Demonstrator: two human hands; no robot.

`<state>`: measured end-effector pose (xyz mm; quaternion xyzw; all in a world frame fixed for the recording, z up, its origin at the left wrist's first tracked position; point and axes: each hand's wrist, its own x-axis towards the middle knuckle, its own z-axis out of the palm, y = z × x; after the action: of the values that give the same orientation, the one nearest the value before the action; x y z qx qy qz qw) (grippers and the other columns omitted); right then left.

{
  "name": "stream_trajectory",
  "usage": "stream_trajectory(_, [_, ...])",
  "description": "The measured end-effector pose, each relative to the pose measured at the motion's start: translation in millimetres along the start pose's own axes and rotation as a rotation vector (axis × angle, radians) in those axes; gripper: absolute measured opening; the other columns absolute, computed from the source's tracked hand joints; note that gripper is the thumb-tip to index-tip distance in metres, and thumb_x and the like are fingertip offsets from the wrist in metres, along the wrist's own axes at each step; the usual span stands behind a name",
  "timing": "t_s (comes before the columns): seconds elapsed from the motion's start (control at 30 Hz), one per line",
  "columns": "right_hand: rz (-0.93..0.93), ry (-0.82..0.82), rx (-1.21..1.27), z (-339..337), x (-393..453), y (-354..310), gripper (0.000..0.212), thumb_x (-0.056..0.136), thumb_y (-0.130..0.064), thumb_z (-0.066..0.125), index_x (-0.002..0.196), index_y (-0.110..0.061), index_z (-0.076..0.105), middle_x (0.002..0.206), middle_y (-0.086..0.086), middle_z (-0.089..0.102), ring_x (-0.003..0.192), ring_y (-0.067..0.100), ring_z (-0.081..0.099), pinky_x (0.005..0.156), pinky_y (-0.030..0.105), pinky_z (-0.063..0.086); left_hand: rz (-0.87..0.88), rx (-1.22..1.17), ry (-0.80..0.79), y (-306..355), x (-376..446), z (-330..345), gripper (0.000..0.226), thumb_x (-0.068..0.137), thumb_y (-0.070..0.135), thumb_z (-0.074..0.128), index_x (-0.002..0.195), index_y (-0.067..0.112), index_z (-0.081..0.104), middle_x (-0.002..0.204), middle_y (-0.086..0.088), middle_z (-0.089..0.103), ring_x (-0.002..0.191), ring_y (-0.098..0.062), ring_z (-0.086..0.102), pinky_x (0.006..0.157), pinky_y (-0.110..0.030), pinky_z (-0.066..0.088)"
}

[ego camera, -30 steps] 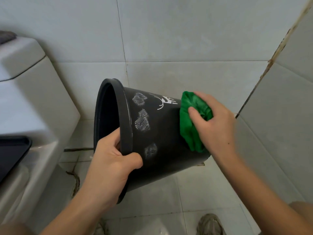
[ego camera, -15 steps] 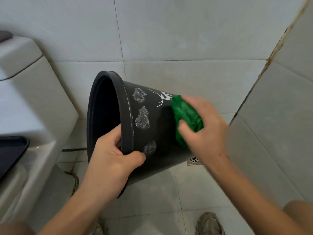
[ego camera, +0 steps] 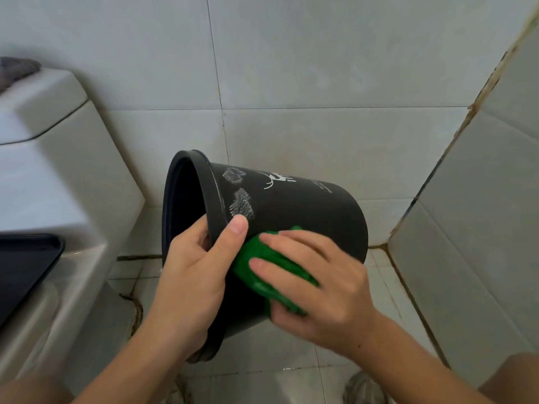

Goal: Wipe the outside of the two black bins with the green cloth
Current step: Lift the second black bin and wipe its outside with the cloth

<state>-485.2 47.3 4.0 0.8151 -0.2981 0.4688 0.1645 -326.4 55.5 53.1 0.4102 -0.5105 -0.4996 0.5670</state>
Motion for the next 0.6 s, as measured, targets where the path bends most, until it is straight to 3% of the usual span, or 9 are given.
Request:
stream_trajectory(0.07, [0.125,0.026,-0.033,-1.5,3.6,17.3,0.039,0.078,-0.007,0.063,0.115,-0.013,0.07,0.119,0.011,0.067,0.105,0.029,0.065,0.095,0.035,0.051,-0.008,-0.005,0.003,-0.5,-0.7,2.0,0.014,0.081,0.037,0.064,0.088,0.035,0.077,0.093,0.004,0.077,0.089,-0.011,0.072,0.073,-0.022,0.055])
stream_trajectory(0.13, [0.306,0.076,-0.048,-3.2,7.8,23.9,0.04,0.076,-0.008,0.063,0.115,-0.011,0.071,0.12,0.01,0.067,0.105,0.028,0.065,0.094,0.033,0.051,-0.002,0.001,0.009,-1.2,-0.2,5.1,0.021,0.082,0.035,0.056,0.089,0.036,0.076,0.093,0.006,0.076,0.092,-0.012,0.072,0.075,-0.023,0.056])
stream_trajectory(0.17, [0.31,0.076,-0.041,-2.2,7.1,18.5,0.04,0.076,-0.007,0.063,0.115,-0.011,0.071,0.12,0.01,0.067,0.105,0.029,0.065,0.095,0.033,0.05,0.013,0.018,0.011,-1.4,-0.6,5.9,0.022,0.083,0.035,0.055,0.089,0.035,0.076,0.093,0.006,0.076,0.091,-0.011,0.072,0.075,-0.022,0.056])
stream_trajectory(0.3, [-0.046,-0.024,-0.01,2.0,-9.8,-6.3,0.036,0.079,-0.007,0.064,0.115,-0.014,0.065,0.117,0.014,0.068,0.109,0.03,0.062,0.099,0.036,0.05,0.026,0.032,0.025,-2.1,0.2,4.4,0.019,0.085,0.037,0.059,0.089,0.027,0.075,0.091,0.001,0.076,0.086,-0.012,0.071,0.07,-0.02,0.053])
stream_trajectory(0.37, [-0.039,-0.018,-0.021,1.9,-7.4,7.0,0.035,0.08,-0.007,0.064,0.115,-0.014,0.065,0.117,0.014,0.068,0.107,0.031,0.063,0.094,0.038,0.052,-0.002,0.023,0.027,-4.7,1.2,3.0,0.023,0.085,0.036,0.056,0.091,0.023,0.074,0.094,-0.001,0.076,0.09,-0.016,0.071,0.074,-0.026,0.054])
stream_trajectory(0.47, [0.161,0.056,-0.021,4.8,-2.5,10.4,0.034,0.08,-0.005,0.063,0.113,-0.013,0.07,0.118,0.013,0.068,0.102,0.033,0.065,0.088,0.039,0.054,0.016,0.017,0.027,-4.9,1.9,4.2,0.026,0.086,0.034,0.053,0.093,0.02,0.073,0.095,-0.002,0.076,0.092,-0.018,0.071,0.078,-0.028,0.056])
stream_trajectory(0.6, [-0.058,-0.046,-0.027,3.7,-12.0,-9.3,0.03,0.082,-0.009,0.064,0.112,-0.014,0.067,0.116,0.012,0.069,0.106,0.029,0.063,0.099,0.036,0.05,0.035,0.057,0.044,-4.9,-0.5,3.4,0.023,0.085,0.034,0.052,0.087,0.025,0.073,0.086,0.003,0.076,0.08,-0.008,0.069,0.068,-0.019,0.052])
